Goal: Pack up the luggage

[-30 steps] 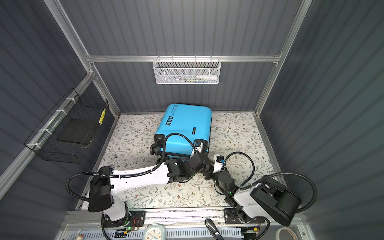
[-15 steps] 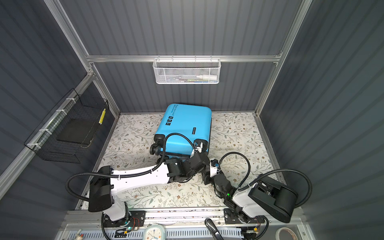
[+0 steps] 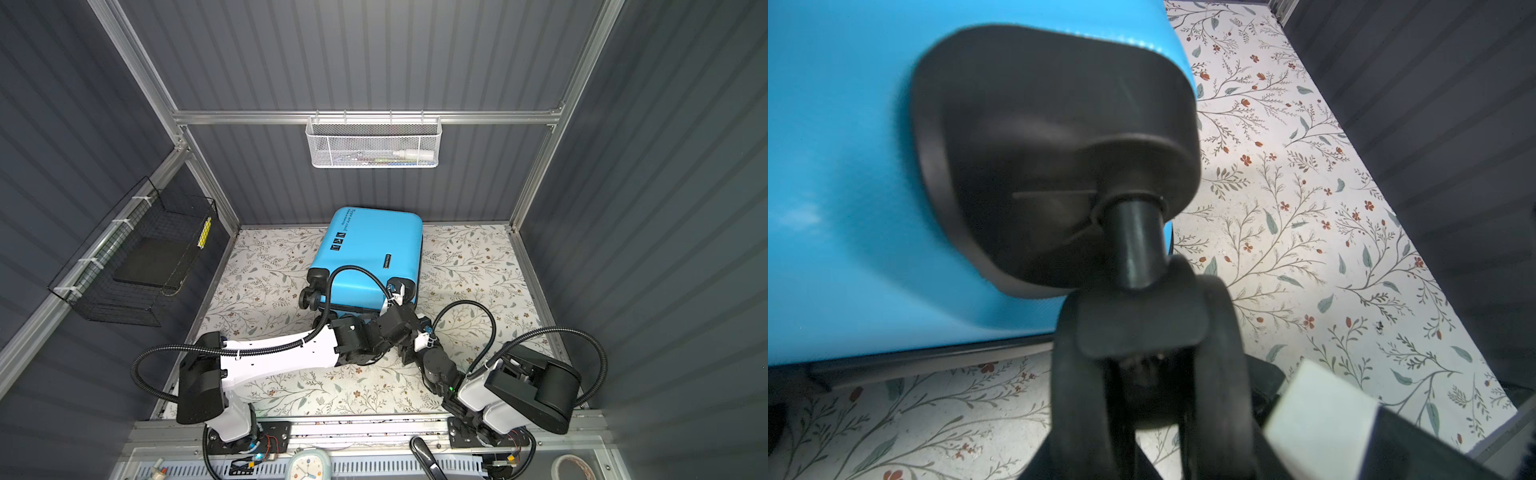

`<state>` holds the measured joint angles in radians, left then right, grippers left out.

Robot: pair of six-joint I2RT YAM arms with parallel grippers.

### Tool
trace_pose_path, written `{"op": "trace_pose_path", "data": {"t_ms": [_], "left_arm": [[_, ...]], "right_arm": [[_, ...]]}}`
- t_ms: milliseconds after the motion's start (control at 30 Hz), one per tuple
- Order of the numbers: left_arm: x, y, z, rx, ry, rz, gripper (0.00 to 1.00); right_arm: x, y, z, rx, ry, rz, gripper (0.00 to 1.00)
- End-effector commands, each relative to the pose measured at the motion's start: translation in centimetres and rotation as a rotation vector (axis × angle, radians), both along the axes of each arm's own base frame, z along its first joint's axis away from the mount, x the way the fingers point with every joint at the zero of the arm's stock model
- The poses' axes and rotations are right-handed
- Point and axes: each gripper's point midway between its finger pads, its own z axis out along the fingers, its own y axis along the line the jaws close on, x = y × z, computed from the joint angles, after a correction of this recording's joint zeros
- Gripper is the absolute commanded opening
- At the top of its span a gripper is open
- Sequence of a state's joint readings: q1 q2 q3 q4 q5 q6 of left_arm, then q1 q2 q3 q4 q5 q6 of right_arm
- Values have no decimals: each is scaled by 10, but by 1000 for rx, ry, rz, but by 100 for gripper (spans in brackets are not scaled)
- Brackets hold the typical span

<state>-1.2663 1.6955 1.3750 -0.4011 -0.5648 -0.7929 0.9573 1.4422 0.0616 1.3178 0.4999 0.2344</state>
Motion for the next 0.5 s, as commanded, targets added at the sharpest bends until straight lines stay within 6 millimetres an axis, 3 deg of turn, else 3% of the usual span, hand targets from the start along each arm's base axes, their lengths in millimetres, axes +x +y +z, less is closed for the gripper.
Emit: {"op": "trace_pose_path", "data": {"t_ms": [0, 200, 467], "left_arm": [[3, -22, 70, -192, -90, -22, 0], [4, -23, 76, -215, -98, -19, 0], [3, -24, 86, -241, -101, -28, 0]], "right_arm": [[1, 14, 13, -14, -54, 40, 65], [4, 16, 16, 29, -61, 25, 67], [7, 24, 8, 40, -43, 30, 61]]}}
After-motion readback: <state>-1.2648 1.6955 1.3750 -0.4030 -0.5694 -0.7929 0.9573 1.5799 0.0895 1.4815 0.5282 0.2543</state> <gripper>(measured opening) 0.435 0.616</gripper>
